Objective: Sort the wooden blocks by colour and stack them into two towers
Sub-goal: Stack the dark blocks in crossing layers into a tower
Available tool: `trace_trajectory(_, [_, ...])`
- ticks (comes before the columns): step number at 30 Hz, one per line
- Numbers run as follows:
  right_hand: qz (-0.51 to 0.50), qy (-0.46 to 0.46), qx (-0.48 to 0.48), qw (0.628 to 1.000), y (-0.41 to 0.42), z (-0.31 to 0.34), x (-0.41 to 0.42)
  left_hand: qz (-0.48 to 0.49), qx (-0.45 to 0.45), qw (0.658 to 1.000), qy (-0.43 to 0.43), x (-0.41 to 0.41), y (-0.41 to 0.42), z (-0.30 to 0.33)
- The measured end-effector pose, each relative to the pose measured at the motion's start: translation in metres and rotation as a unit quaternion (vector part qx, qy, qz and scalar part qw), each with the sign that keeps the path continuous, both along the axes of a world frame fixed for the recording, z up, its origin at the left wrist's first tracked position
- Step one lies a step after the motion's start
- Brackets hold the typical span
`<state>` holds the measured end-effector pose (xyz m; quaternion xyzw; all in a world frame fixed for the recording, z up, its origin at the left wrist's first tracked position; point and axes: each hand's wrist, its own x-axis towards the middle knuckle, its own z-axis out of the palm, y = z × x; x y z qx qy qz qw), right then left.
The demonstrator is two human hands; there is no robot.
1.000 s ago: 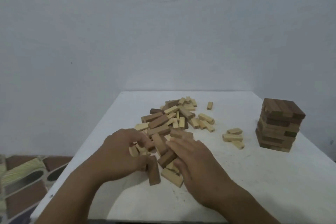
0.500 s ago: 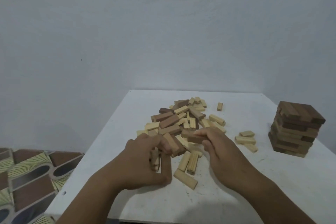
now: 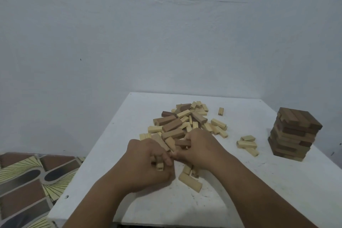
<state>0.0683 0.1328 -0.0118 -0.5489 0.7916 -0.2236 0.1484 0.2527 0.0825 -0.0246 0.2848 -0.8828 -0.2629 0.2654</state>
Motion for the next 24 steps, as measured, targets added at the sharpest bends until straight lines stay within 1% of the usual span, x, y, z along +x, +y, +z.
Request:
trace_trajectory(4, [-0.024, 0.019, -0.029, 0.999, 0.002, 0.002, 0.000, -0.016, -0.014, 0.998, 0.064, -0.002, 0.000, 0.000])
trace_trajectory(6, [-0.042, 0.004, -0.061, 0.997, 0.011, 0.006, -0.003, -0.021, -0.032, 0.996, 0.085, -0.006, 0.000, 0.002])
trace_trajectory(8, [-0.063, -0.009, -0.082, 0.995, 0.029, 0.013, -0.012, -0.025, -0.062, 0.990, 0.121, -0.012, 0.006, 0.006])
trace_trajectory(11, [-0.101, 0.024, -0.093, 0.990, 0.069, 0.020, -0.036, -0.031, -0.079, 0.980, 0.179, -0.027, 0.019, 0.012])
trace_trajectory(12, [-0.118, 0.035, -0.091, 0.988, 0.085, 0.019, -0.045, -0.037, -0.075, 0.979, 0.185, -0.034, 0.024, 0.011])
trace_trajectory(15, [-0.173, 0.042, -0.063, 0.982, 0.126, 0.011, -0.066, -0.094, -0.072, 0.982, 0.147, -0.061, 0.039, 0.003])
trace_trajectory(17, [-0.194, 0.040, -0.022, 0.980, 0.142, 0.003, -0.074, -0.127, -0.091, 0.981, 0.118, -0.080, 0.051, -0.002])
trace_trajectory(19, [-0.198, 0.023, 0.021, 0.980, 0.151, -0.004, -0.081, -0.139, -0.106, 0.980, 0.096, -0.097, 0.061, -0.008])
trace_trajectory(21, [-0.191, -0.009, 0.014, 0.982, 0.157, -0.007, -0.088, -0.142, -0.094, 0.982, 0.076, -0.110, 0.067, -0.015])
trace_trajectory(24, [-0.195, -0.054, -0.031, 0.979, 0.166, -0.006, -0.098, -0.161, -0.083, 0.983, 0.040, -0.124, 0.072, -0.021])
